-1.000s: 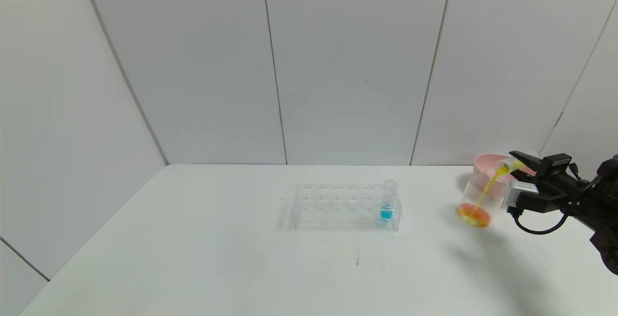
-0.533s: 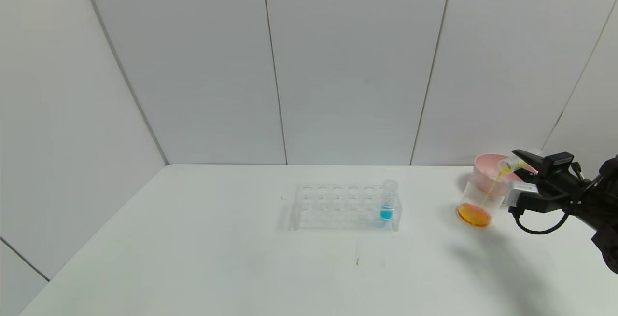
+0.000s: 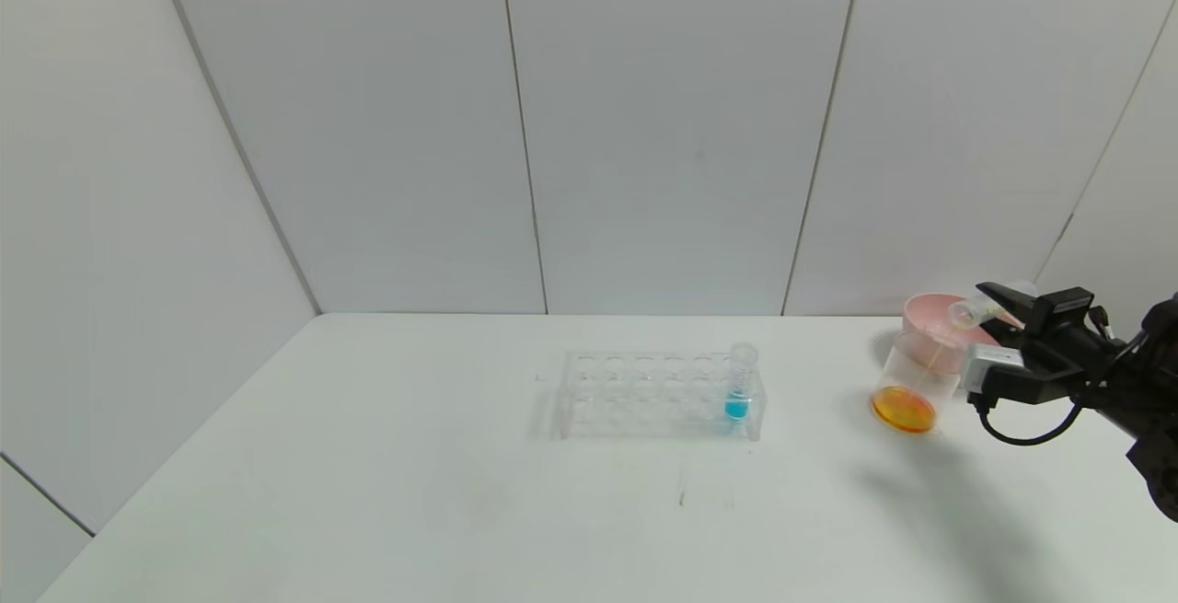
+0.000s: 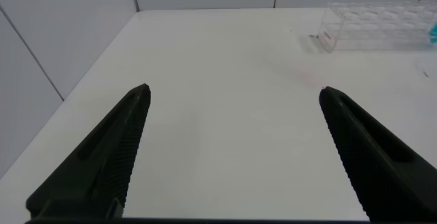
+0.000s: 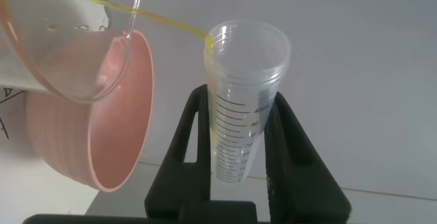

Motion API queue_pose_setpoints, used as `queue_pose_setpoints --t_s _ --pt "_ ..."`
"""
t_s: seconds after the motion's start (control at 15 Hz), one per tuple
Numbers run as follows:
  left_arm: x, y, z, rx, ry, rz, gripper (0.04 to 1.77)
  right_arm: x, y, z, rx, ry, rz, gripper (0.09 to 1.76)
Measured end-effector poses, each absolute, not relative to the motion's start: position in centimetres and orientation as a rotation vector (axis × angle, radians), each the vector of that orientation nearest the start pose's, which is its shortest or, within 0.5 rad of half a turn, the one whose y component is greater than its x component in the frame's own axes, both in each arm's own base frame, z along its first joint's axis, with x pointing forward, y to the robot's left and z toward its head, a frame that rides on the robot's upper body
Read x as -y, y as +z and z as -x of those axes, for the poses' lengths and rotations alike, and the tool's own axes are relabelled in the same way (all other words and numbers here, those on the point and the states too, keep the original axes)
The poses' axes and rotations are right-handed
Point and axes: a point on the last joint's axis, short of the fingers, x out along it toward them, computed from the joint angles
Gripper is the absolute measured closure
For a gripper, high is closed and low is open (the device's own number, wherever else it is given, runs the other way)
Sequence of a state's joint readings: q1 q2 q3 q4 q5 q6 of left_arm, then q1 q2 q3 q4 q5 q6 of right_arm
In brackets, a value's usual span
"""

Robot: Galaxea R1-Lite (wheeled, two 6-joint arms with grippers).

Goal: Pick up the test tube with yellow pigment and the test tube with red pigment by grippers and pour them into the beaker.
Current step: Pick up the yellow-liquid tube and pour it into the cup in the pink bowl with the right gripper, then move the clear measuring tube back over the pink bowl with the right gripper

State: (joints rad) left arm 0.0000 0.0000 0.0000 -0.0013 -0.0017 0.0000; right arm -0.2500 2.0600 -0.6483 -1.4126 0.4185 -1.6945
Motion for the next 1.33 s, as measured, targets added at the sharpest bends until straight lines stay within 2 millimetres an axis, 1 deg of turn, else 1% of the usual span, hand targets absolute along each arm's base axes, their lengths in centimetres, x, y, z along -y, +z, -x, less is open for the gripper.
queue_pose_setpoints --t_s 0.33,0.47,0.6,0.73,0.87,1.0,1.13,1.2,1.33 --pt "0.0 7.6 2.3 0.001 -0.002 0.000 0.05 7.7 10.5 -33.6 0.145 0.122 1.693 1.33" --pt "0.0 7.6 2.3 0.001 -0.002 0.000 0.05 7.7 10.5 -33.6 0.118 0.102 1.692 1.33" --pt "0.0 7.6 2.3 0.001 -0.002 0.000 0.05 7.6 10.4 -33.7 0.098 0.097 1.638 1.33" --pt "0.0 7.6 2.3 0.001 -0.002 0.000 0.05 7.1 10.6 -34.0 0.087 0.085 1.467 1.33" --pt "0.0 7.6 2.3 0.001 -0.002 0.000 0.05 6.5 11.1 -34.7 0.050 0.017 1.246 1.33" --pt "0.0 7.6 2.3 0.001 -0.001 0.000 0.05 6.2 11.9 -35.8 0.065 -0.044 1.018 1.33" --pt "0.0 7.6 2.3 0.001 -0.002 0.000 0.05 6.4 12.5 -36.8 0.089 -0.097 0.803 1.33" --pt "0.0 7.6 2.3 0.001 -0.002 0.000 0.05 6.6 12.5 -37.3 0.083 -0.147 0.700 1.33" --pt "0.0 7.6 2.3 0.001 -0.002 0.000 0.05 7.2 11.6 -38.1 0.063 -0.205 0.576 1.33"
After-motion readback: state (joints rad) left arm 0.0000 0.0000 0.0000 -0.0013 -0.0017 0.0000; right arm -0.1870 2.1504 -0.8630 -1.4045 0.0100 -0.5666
